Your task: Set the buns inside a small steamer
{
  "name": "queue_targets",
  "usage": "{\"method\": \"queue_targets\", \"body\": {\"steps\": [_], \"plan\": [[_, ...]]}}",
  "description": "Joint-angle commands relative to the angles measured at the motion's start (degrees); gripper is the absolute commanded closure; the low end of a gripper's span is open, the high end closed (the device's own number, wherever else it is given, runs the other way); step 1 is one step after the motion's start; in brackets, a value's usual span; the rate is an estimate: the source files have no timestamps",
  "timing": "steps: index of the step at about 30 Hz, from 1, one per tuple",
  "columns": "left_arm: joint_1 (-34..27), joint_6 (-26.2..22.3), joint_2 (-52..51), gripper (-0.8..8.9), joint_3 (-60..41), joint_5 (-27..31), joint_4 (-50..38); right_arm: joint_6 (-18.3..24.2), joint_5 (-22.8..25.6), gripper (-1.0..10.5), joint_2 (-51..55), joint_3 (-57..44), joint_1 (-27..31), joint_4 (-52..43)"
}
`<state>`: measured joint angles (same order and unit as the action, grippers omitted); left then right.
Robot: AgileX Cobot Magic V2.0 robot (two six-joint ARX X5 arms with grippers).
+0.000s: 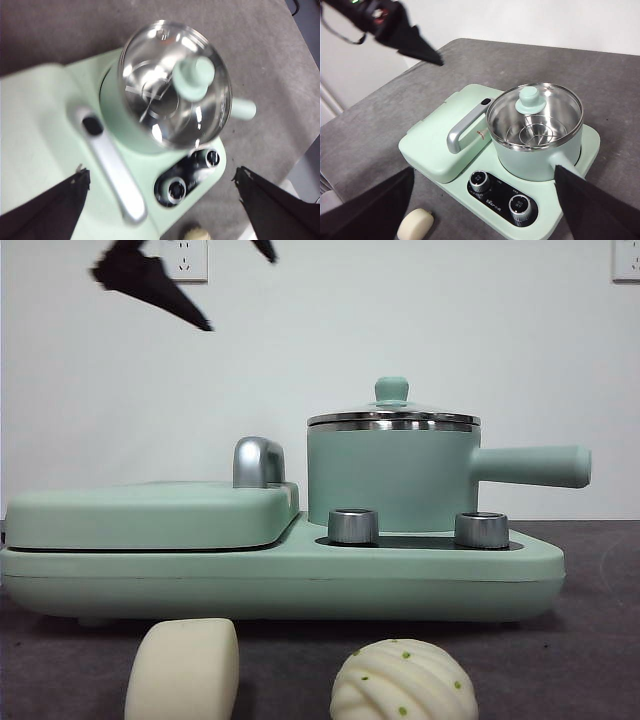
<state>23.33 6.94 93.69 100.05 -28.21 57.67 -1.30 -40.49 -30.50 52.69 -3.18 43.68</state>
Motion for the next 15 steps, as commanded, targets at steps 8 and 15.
{"method": "queue_targets", "body": {"steps": [8,15], "plan": [[6.0,-1.8,19.4,3.41,30.0,7.2,8.6,-0.2,0.0,5.0,-0.3,0.7,-0.1,-0.3],[9.5,-2.2,28.1,3.50,41.9,10.4,12.7,-0.2,0.0,5.0,-0.3,0.7,-0.1,-0.3]]}}
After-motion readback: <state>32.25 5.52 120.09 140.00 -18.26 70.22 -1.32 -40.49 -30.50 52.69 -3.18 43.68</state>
